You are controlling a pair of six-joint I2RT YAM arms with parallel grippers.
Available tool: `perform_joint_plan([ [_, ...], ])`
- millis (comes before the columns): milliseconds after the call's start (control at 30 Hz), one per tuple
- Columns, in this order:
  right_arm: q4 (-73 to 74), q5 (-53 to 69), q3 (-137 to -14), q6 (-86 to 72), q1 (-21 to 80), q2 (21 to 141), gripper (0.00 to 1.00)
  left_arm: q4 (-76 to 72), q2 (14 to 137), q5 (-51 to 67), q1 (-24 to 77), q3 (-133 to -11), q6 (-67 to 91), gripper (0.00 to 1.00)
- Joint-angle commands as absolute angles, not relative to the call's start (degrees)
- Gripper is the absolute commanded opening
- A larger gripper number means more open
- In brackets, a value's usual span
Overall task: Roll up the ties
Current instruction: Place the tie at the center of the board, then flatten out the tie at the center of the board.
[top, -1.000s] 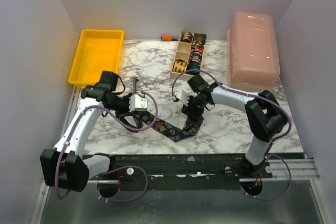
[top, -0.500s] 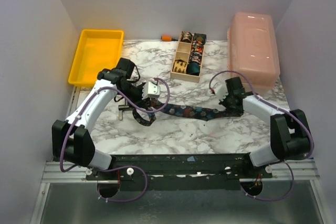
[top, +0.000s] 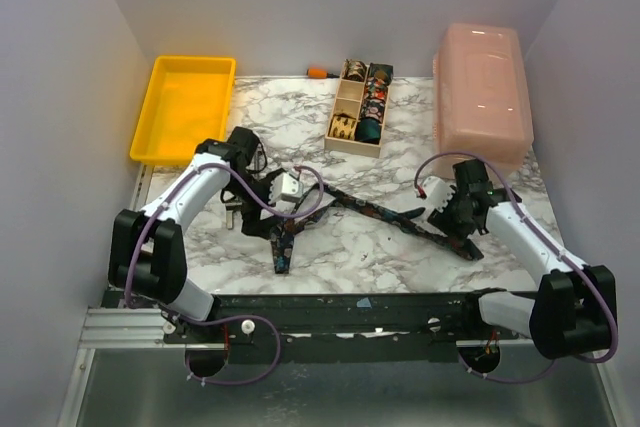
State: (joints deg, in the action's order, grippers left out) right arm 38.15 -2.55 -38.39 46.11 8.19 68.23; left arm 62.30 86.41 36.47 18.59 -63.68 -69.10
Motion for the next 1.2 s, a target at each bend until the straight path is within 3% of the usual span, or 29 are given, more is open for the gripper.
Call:
perform_joint_plan([
  [0, 45.52, 6.50, -46.00, 45.59, 8.17, 68.70, 0.65, 67.83, 86.55, 41.49, 12.16, -70.04, -67.85, 0.98],
  [200, 46.29, 19.96, -53.89, 39.16, 9.45, 73.67, 0.76, 64.69, 81.87, 43.60, 13.63, -63.48, -63.04, 0.93],
  [333, 43.71, 21.12, -56.31, 35.61, 14.69, 80.24, 0.77, 59.35, 80.55, 41.88, 14.37, -57.39, -58.68, 0.87],
  [500, 43.10, 24.94, -60.56, 35.61, 18.56, 85.68, 0.81, 57.89, 78.60, 41.05, 14.42, -54.52, -57.24, 0.86],
  [600, 48.73, 29.34, -64.29, 37.91, 20.03, 90.47, 0.99, 56.23, 77.17, 39.85, 14.46, -53.66, -56.18, 0.90],
  [733, 48.59, 29.27, -63.28, 40.47, 22.80, 93.31, 1.00, 56.65, 77.40, 40.80, 12.88, -54.96, -54.26, 0.96],
  [1000, 42.58, 21.86, -55.40, 40.57, 28.69, 93.27, 0.96, 56.04, 76.56, 41.10, 10.91, -54.23, -53.20, 0.97],
  [1067, 38.50, 17.45, -51.36, 40.04, 31.56, 91.36, 0.92, 55.53, 76.54, 41.12, 10.57, -54.29, -52.38, 0.97],
  [1167, 33.06, 10.36, -46.48, 39.23, 33.73, 90.82, 0.76, 55.53, 77.27, 41.46, 10.28, -54.71, -51.92, 0.96],
])
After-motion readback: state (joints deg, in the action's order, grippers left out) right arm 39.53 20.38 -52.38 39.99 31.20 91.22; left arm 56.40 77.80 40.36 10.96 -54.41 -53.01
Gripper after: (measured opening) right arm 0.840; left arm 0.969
